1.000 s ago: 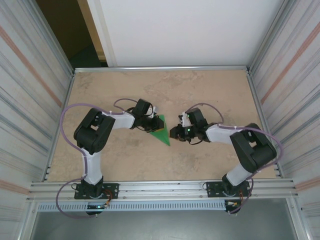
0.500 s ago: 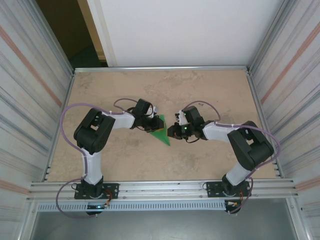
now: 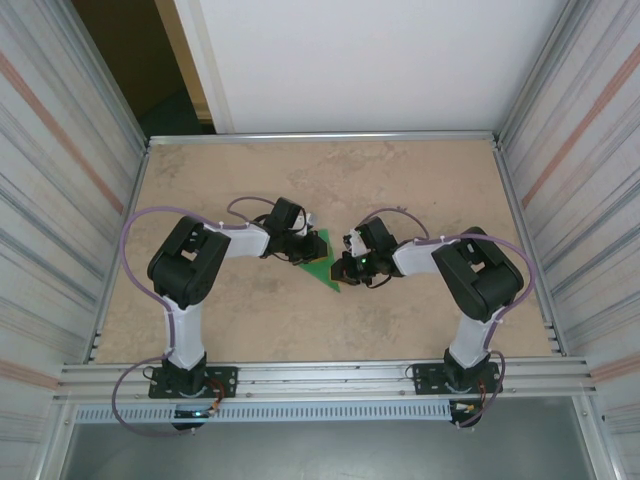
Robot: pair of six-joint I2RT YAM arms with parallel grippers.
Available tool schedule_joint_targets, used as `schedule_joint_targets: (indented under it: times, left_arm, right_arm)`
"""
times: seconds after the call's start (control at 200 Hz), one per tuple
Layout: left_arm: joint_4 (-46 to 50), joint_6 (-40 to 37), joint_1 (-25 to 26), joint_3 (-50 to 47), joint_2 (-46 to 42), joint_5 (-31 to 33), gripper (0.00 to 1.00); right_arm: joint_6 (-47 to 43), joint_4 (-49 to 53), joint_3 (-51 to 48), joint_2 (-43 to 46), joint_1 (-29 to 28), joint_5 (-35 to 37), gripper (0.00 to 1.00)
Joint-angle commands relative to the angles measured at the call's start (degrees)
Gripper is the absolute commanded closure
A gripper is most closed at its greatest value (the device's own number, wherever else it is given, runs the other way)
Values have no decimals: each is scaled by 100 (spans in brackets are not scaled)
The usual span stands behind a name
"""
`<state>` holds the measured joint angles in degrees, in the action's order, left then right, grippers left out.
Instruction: Fold a paper plane with a square sheet of paper (pick it up from the middle)
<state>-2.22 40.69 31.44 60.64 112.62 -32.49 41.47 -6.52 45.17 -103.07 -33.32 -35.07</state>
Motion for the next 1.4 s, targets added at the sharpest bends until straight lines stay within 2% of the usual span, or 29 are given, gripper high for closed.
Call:
schedule_joint_targets:
  times: [0.0,0.281,0.526,0.857,1.067,1.243,1.393]
  left_arm:
    - [477,-78,-66,0,112,331,86]
    - [860,-43,-69,33,72,668,88]
    - [1065,-47,-73,202,230,682,88]
    - [1232,-34,-88,194,355,784,88]
    - [1195,-48,-90,203,367,728,88]
    - [1123,-36,-90,203,357,653,88]
    - [1095,-27,-91,211,357,616,88]
  right_arm:
    - [-176,264,89,-152,-8,-64,91]
    - [-353,681,127,-222,-7,30,91]
    - [-425,867,102,-149,0,48,91]
    - [-665,1310,-438,440,-7,-21,91]
    - [-759,1645,-803,1120,-7,46,91]
    - [-719,1638,-511,1805,-19,328,89]
    - [-618,1416,-43,1483,-43,481,89]
